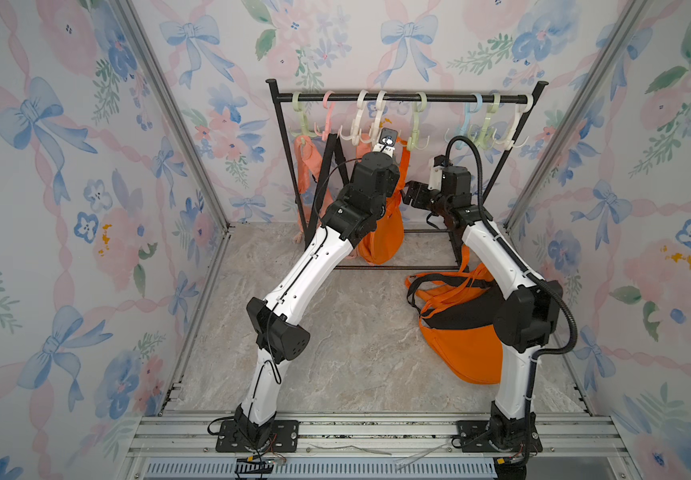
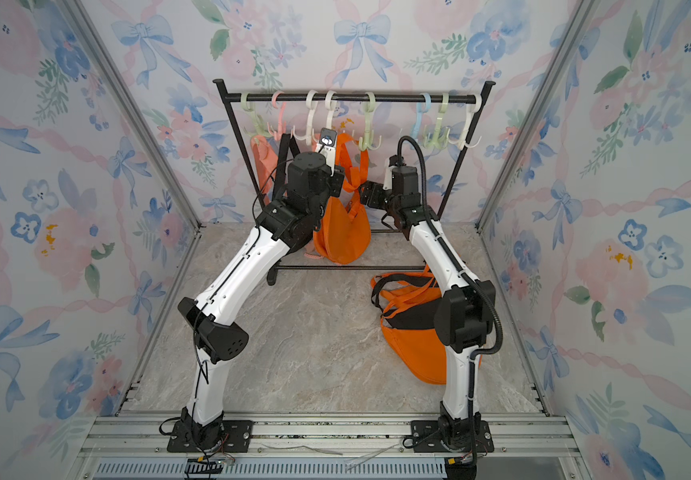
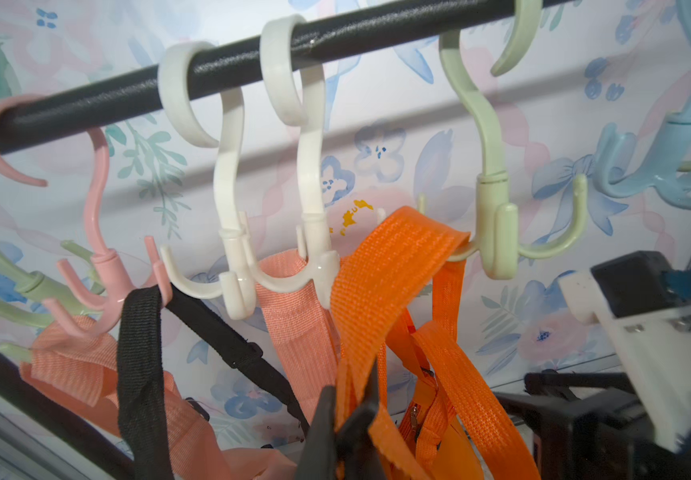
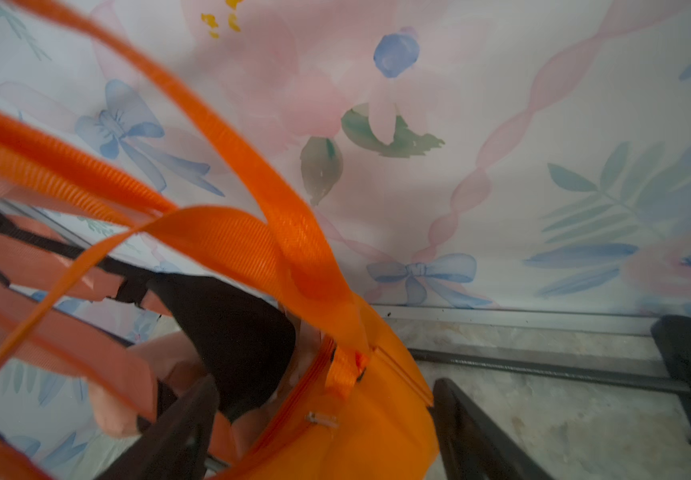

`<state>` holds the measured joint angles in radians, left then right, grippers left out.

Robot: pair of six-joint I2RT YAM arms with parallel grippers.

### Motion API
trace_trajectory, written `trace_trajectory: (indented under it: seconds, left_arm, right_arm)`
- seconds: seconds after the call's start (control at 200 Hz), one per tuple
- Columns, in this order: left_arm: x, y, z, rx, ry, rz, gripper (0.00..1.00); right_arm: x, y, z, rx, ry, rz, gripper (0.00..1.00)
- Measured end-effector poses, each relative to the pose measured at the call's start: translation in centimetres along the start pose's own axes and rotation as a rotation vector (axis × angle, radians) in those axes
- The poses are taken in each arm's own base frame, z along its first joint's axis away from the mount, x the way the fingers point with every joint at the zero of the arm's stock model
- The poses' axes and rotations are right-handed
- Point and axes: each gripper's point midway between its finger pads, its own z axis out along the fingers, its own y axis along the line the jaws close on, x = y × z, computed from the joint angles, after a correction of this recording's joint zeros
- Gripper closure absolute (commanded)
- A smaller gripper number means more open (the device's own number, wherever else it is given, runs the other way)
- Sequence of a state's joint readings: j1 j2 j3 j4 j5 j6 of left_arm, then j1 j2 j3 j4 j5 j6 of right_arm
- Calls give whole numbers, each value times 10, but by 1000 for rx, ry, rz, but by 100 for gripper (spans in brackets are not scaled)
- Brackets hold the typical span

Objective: Take the bag off the hook
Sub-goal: Pick up the bag from the hook.

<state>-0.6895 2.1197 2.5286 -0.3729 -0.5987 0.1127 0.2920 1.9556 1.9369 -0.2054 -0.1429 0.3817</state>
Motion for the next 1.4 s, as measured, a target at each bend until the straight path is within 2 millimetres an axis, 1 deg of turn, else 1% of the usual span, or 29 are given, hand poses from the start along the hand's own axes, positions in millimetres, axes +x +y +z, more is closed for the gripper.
trace_trajectory:
  seconds: [0.075,0.155,0.235,0.275,0.3,0.34,0.395,0.45,0.555,0.655,0.76,0.885,1.02,1.085,1.145,1.195,1.29,1.32,1.355,1.395]
  left_arm:
    - [4,-1,1,1,8,5,100]
    - [10,-4,3,4,20,14,100]
    - [17,-6,5,7,37,25,100]
    - [23,-8,5,10,50,33,100]
    - [26,-8,5,12,58,38,100]
    - [30,-9,4,16,67,43,100]
    - [33,-10,4,20,76,47,100]
    - [35,-10,3,27,81,47,100]
    - [35,-11,1,32,81,45,100]
    - [34,-13,-1,44,80,45,100]
    - [33,-20,-4,64,78,42,100]
    - [34,-31,-8,101,78,39,100]
    - [32,-44,-15,134,73,38,100]
    - [33,-51,-20,155,76,35,100]
    - [35,-56,-24,175,82,30,100]
    - [38,-60,-27,191,90,27,100]
    - [44,-67,-29,212,103,18,100]
    - [46,-69,-29,218,106,13,100]
    - [43,-71,-29,227,94,1,100]
    - [41,-73,-31,236,93,-6,100]
  right_arm:
    - [-6,9,-32,-14,-33,-11,19]
    - [-21,20,-65,-33,-91,-24,30]
    - [-38,32,-89,-63,-146,-27,50]
    - [-44,37,-97,-79,-162,-20,62]
    - [-48,41,-101,-92,-170,-19,67]
    - [-52,46,-106,-115,-177,4,69]
    - [-58,54,-109,-145,-182,26,60]
    - [-62,61,-110,-172,-179,45,51]
    - [-74,80,-104,-240,-177,95,44]
    - [-80,96,-93,-307,-163,153,43]
    - [-86,107,-75,-362,-147,208,42]
    - [-92,117,-54,-415,-134,262,41]
    - [-93,126,-36,-464,-113,312,43]
    - [-95,131,-32,-484,-111,332,47]
    - [-98,135,-32,-501,-113,343,55]
    - [-103,138,-34,-510,-123,340,64]
    - [-114,143,-43,-517,-140,338,87]
    - [-118,144,-47,-512,-154,326,91]
    - [-123,143,-50,-504,-166,317,95]
    - [-129,142,-53,-494,-183,304,98]
